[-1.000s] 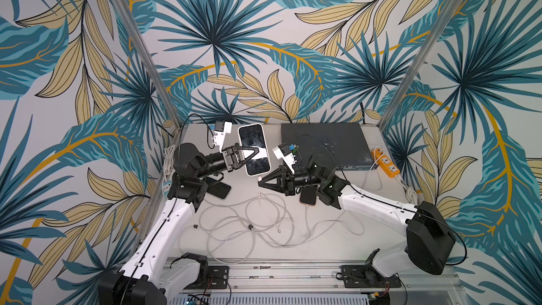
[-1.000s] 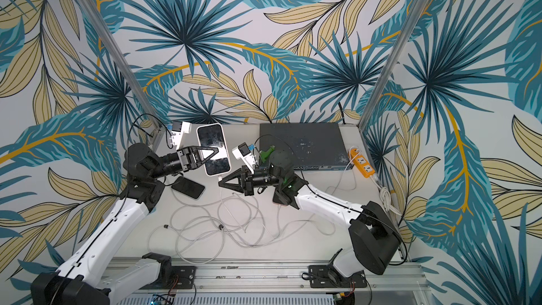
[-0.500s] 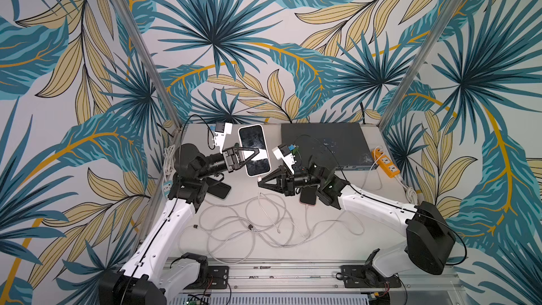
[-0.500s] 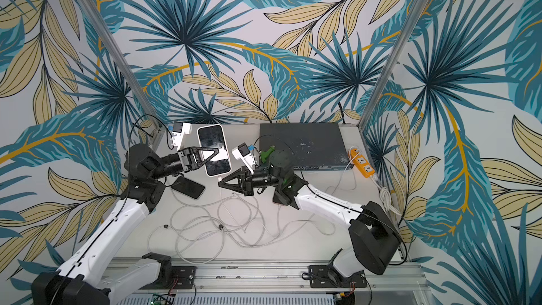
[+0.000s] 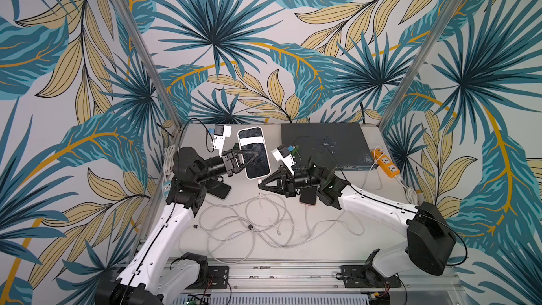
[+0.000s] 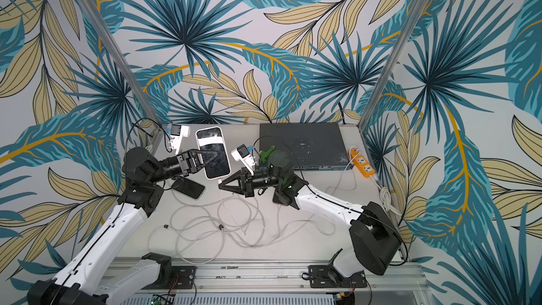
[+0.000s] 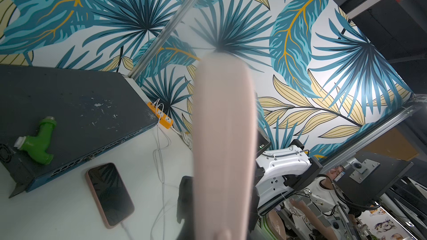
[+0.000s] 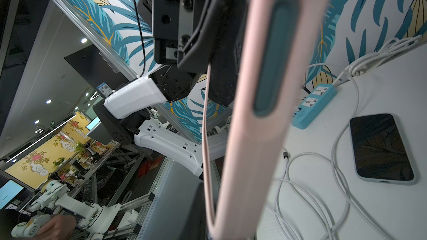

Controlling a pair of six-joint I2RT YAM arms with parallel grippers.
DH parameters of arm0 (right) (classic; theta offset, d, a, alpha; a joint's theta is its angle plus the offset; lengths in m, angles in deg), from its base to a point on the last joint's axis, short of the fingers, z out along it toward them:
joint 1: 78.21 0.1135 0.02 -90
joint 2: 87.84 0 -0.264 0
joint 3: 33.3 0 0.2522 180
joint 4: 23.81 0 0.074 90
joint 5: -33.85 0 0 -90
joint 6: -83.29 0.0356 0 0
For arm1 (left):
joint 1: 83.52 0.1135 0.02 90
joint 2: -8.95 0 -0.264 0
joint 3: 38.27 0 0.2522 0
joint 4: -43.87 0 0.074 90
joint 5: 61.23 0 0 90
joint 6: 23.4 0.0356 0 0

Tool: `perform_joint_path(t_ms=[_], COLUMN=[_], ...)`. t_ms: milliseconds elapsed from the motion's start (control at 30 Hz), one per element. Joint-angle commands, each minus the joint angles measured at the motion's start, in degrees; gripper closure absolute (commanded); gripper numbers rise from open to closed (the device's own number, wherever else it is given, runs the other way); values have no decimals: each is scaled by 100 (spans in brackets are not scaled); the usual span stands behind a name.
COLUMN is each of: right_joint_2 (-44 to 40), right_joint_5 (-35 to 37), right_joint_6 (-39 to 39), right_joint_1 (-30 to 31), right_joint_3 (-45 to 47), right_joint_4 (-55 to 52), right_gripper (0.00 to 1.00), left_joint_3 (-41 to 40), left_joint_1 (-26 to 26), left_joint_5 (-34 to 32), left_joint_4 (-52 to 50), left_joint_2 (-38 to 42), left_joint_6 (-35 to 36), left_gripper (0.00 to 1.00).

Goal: Plug the charging cable into the phone
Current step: Insert the charging cable into the phone.

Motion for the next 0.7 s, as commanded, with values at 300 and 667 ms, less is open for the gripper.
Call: perform_joint_path(t_ms=[300, 667], right_joint_2=[-139, -98], right_joint_5=[244, 192], right_joint_6=[174, 151], right_joint_1=[-137, -223], right_joint_3=[-87, -244], right_joint_4=[613, 619], right_gripper=[100, 100], left_joint_3=[-168, -343], left_joint_1=[-178, -264], left_joint_5=[287, 287], left_joint_4=[-51, -24], left_joint_2=[107, 150], left_joint_6=[118, 169], left_gripper=[100, 100])
